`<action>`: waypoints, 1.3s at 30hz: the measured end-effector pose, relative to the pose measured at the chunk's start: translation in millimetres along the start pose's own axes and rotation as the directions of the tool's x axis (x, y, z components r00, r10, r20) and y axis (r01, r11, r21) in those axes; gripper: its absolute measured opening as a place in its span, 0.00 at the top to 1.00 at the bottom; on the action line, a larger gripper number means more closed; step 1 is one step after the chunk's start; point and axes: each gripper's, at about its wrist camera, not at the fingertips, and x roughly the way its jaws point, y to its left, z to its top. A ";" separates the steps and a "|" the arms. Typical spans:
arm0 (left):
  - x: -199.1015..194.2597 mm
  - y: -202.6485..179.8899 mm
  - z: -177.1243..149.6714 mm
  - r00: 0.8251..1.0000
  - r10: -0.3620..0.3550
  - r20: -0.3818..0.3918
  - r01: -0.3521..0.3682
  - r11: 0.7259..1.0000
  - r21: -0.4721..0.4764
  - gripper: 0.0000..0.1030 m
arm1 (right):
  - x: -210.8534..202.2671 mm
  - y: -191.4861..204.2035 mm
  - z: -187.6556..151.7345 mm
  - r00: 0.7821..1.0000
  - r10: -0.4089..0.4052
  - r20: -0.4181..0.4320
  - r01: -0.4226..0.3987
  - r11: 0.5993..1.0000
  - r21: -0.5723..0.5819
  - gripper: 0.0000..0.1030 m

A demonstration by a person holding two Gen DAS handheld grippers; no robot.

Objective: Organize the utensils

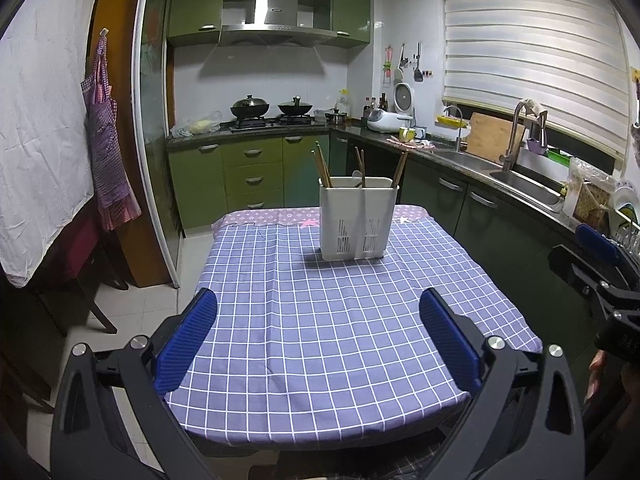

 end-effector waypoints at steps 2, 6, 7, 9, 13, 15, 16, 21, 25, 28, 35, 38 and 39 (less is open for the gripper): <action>-0.3 0.2 0.7 1.000 0.001 0.001 -0.001 1.000 -0.003 0.06 | 1.0 -0.1 0.0 1.000 -0.001 -0.002 0.001 1.000 -0.001 0.04; 0.0 1.0 0.5 1.000 -0.001 -0.004 0.001 1.000 -0.006 0.06 | 3.6 0.1 -0.6 1.000 0.000 -0.008 0.000 1.000 -0.001 0.04; 0.3 0.7 0.4 1.000 -0.002 -0.005 0.002 1.000 -0.005 0.06 | 3.8 0.4 -1.2 1.000 0.001 -0.009 -0.001 1.000 -0.002 0.04; 0.8 0.7 1.0 1.000 -0.006 -0.008 0.006 1.000 -0.007 0.06 | 4.3 0.4 -1.4 1.000 0.002 -0.012 -0.002 1.000 -0.004 0.04; 2.8 0.3 0.7 1.000 -0.020 -0.022 0.020 1.000 -0.007 0.06 | 6.0 0.1 -1.7 1.000 0.001 -0.018 -0.001 1.000 -0.007 0.04; 4.5 0.5 1.1 0.999 -0.024 -0.028 0.024 1.000 -0.010 0.06 | 7.4 0.6 -0.2 1.000 0.000 -0.021 0.000 1.000 -0.009 0.04; 5.0 0.7 0.9 0.999 -0.025 -0.030 0.024 1.000 -0.011 0.06 | 8.1 0.7 0.3 1.000 0.000 -0.022 0.000 1.000 -0.010 0.04; 7.8 2.6 1.5 0.999 -0.038 -0.034 0.037 0.999 -0.021 0.06 | 8.2 0.7 -0.6 1.000 0.002 -0.025 -0.002 1.000 -0.014 0.04; 10.9 -0.3 0.0 0.997 -0.063 -0.043 0.062 0.998 -0.013 0.06 | 8.8 1.4 -0.8 1.000 0.004 -0.030 -0.005 1.000 -0.013 0.04; 12.6 -0.2 -0.4 0.997 -0.059 -0.043 0.059 0.998 -0.015 0.06 | 9.4 2.1 0.1 0.999 0.006 -0.032 -0.006 1.000 -0.013 0.04; 14.7 -0.8 0.4 1.000 0.011 -0.024 -0.011 1.000 0.000 0.06 | 13.4 1.2 -1.7 0.999 -0.001 -0.041 0.001 1.000 -0.007 0.04; 24.0 0.1 1.1 0.999 0.017 -0.041 -0.017 1.000 0.004 0.06 | 19.5 -0.5 -3.2 0.999 -0.005 -0.052 0.005 1.000 -0.001 0.04; 30.0 1.0 1.0 0.998 0.017 -0.052 -0.017 1.000 0.003 0.06 | 22.2 -1.0 -3.5 0.998 -0.007 -0.056 0.007 1.000 -0.001 0.04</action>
